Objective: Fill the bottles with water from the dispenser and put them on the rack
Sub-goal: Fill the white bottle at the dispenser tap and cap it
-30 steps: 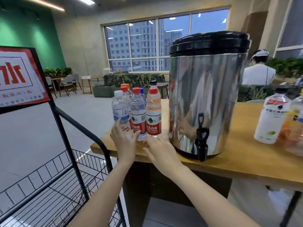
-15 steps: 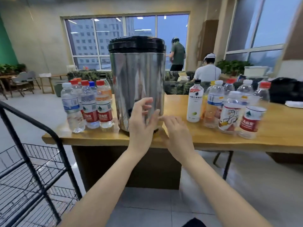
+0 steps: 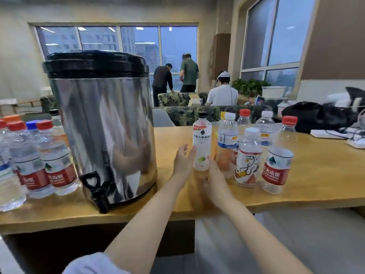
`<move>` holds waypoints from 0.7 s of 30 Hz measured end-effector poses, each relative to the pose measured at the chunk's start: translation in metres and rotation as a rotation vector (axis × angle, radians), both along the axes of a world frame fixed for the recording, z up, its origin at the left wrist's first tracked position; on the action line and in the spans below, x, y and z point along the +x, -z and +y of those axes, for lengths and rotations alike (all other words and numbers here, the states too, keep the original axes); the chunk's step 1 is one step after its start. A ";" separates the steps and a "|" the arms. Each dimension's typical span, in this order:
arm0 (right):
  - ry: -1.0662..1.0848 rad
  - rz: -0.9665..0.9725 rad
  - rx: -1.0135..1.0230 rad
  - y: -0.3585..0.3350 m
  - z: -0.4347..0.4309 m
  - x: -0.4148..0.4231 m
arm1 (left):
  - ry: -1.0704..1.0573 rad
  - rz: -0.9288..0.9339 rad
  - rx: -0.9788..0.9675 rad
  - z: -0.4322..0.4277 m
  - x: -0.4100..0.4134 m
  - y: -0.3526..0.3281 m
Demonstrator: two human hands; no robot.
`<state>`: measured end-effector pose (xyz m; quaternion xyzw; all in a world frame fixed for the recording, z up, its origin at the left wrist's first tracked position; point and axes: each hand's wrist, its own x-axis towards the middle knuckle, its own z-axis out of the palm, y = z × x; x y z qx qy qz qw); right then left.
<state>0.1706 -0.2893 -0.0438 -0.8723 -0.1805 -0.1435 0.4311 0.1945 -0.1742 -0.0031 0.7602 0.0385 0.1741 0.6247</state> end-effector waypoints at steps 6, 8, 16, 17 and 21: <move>-0.027 0.106 -0.041 0.007 0.016 0.044 | 0.184 0.082 -0.136 0.003 0.045 0.000; -0.019 0.116 0.017 0.005 0.018 0.051 | 0.208 0.103 -0.132 0.004 0.053 0.002; -0.038 0.022 0.170 -0.012 0.014 0.029 | 0.078 0.055 -0.036 0.013 0.054 0.018; -0.038 0.025 0.155 -0.013 0.014 0.023 | 0.081 0.043 -0.078 0.014 0.042 0.017; -0.041 -0.029 0.068 -0.014 0.010 0.000 | -0.016 -0.079 -0.071 0.020 -0.008 0.017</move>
